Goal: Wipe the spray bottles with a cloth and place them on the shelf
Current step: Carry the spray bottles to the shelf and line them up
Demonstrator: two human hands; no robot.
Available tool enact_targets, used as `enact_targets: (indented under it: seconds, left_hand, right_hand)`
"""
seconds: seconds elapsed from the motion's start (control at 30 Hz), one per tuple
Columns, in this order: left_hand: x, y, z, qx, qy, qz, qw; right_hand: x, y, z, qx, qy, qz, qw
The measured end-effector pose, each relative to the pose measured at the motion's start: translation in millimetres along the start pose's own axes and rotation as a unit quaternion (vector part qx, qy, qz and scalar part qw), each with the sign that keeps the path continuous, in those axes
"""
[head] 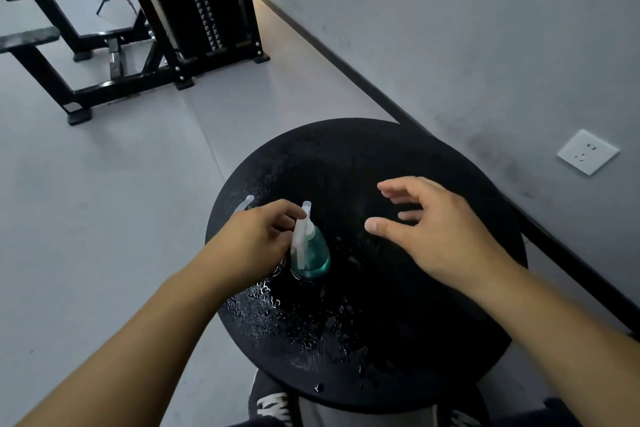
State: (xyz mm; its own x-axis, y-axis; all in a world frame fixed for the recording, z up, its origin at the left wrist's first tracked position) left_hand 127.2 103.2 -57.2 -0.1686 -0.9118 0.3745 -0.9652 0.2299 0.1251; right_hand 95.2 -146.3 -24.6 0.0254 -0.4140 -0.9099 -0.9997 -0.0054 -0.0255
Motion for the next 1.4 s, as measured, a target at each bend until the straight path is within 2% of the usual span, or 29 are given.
enact_targets:
  seconds: [0.13,0.23,0.33,0.5,0.7,1.03,1.27,1.4]
  left_hand:
    - [0,0,14,-0.009,0.015,-0.006,1.0]
    - [-10,-2,28,0.007,0.036,-0.065,0.997]
    - [-17,-3,48,-0.009,0.051,-0.114,0.992]
    - [-9,-7,64,-0.006,0.077,-0.096,0.992]
    - [-4,-9,67,0.041,0.135,-0.103,0.985]
    - [20,-2,14,0.109,0.152,-0.076,0.979]
    - [59,30,-36,0.17,0.2,-0.051,0.964]
    - [97,57,-64,0.183,0.206,0.002,0.961]
  right_hand:
    - [0,-1,-2,0.002,-0.002,0.005,1.0]
    - [1,-1,-5,0.004,-0.007,0.006,1.0]
    - [3,-1,-7,0.005,-0.009,0.006,1.0]
    - [6,-1,-10,0.001,-0.008,0.008,1.0]
    - [9,1,-18,0.001,-0.007,0.013,1.0]
    - [7,18,-33,-0.004,0.015,0.025,1.0]
    - [-21,52,-72,0.039,0.021,0.014,0.999]
    - [-41,86,-104,0.061,0.021,0.006,0.998]
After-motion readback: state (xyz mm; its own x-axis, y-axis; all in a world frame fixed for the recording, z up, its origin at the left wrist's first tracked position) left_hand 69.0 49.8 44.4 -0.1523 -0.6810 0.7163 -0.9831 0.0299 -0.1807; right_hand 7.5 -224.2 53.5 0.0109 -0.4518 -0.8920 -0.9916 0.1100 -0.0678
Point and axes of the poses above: each hand's wrist, its own y-axis away from the middle knuckle, its own z-axis out of the palm, x = y × z, the point moved 7 cm from there along -y, towards the middle knuckle, and after that the axes turned 14 degrees about -y, right-handed, at the moved point
